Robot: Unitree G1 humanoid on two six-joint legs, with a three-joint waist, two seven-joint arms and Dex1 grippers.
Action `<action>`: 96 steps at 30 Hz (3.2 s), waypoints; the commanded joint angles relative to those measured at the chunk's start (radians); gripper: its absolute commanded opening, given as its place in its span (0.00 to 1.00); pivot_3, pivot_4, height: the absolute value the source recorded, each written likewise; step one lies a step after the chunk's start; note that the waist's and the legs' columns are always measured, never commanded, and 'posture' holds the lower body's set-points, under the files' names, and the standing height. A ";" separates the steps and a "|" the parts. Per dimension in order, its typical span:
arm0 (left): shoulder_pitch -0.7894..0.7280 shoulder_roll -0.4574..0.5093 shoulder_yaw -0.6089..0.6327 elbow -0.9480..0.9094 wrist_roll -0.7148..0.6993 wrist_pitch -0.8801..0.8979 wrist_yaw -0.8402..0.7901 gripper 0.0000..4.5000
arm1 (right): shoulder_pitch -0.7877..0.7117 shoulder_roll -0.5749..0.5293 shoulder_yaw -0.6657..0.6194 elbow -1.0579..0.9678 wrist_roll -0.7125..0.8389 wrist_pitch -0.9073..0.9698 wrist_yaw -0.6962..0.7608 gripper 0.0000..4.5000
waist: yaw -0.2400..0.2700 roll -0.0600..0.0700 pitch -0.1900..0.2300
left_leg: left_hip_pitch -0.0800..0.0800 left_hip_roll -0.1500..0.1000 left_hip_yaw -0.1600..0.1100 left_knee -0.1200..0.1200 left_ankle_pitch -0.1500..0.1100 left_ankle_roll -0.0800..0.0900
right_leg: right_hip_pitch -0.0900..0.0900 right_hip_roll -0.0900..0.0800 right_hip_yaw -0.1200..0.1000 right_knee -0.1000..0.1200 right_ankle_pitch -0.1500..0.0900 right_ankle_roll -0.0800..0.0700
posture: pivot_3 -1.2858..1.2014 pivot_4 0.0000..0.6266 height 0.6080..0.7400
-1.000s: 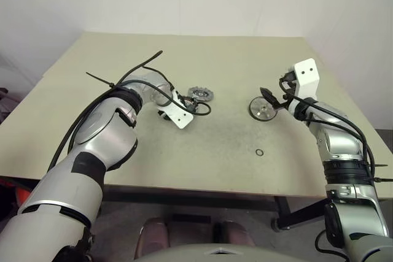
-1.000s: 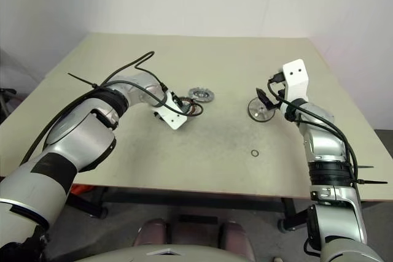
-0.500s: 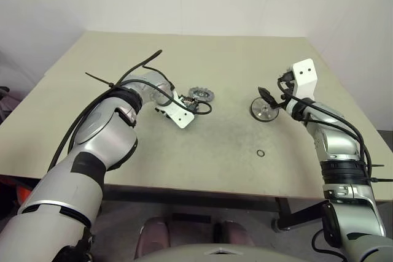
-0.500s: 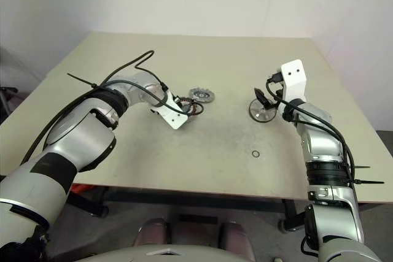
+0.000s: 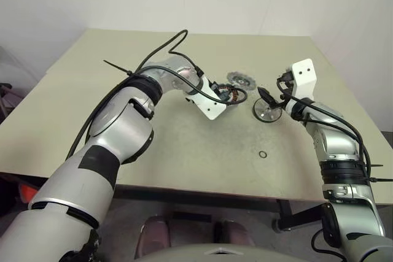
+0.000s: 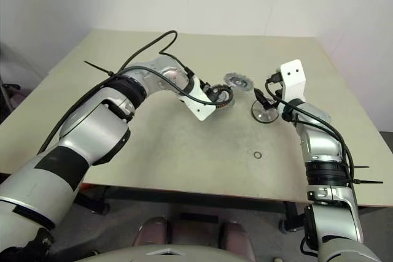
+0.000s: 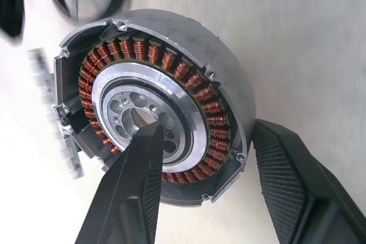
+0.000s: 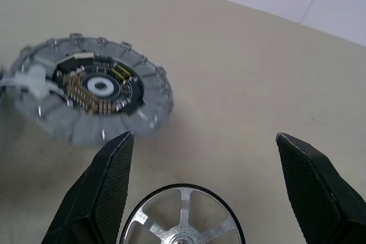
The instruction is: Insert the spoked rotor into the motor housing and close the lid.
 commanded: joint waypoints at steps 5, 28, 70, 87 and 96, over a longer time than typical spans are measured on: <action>0.006 -0.010 -0.009 -0.047 -0.015 -0.081 -0.051 0.45 | -0.027 -0.006 -0.021 -0.043 0.002 -0.021 -0.021 1.00 | 0.002 0.000 0.000 | 0.000 0.000 0.000 0.000 0.000 0.000 | 0.000 0.000 0.000 0.000 0.000 0.000 | 0.52 0.00 1.00; 0.077 -0.019 -0.073 -0.019 0.047 -0.054 -0.003 0.53 | -0.025 0.009 -0.035 -0.087 0.017 -0.013 -0.045 1.00 | 0.002 0.000 0.000 | 0.000 0.000 0.000 0.000 0.002 0.001 | 0.000 -0.002 0.000 0.001 0.000 0.000 | 0.52 0.00 1.00; 0.707 0.149 0.744 -1.072 -1.159 1.394 -0.284 0.97 | 0.520 -0.125 -0.099 -0.577 0.198 0.075 0.255 1.00 | 0.003 0.003 0.000 | -0.001 0.005 0.001 -0.006 0.003 0.002 | 0.003 -0.004 -0.013 0.001 -0.009 -0.005 | 0.52 0.00 1.00; 0.876 0.152 0.712 -1.179 -1.196 1.423 -0.138 0.97 | 0.672 -0.159 -0.023 -0.543 0.148 0.092 0.275 1.00 | -0.005 0.005 0.000 | 0.002 0.004 0.001 -0.006 0.002 0.007 | 0.007 -0.007 -0.015 0.000 -0.015 0.004 | 0.52 0.00 1.00; 0.859 0.168 0.699 -1.153 -1.185 1.389 -0.123 0.98 | 0.645 -0.147 0.016 -0.458 0.088 0.040 0.250 0.92 | -0.020 0.005 0.000 | 0.002 0.004 0.001 -0.006 0.002 0.007 | 0.010 -0.008 -0.016 0.000 -0.015 0.004 | 0.52 0.00 1.00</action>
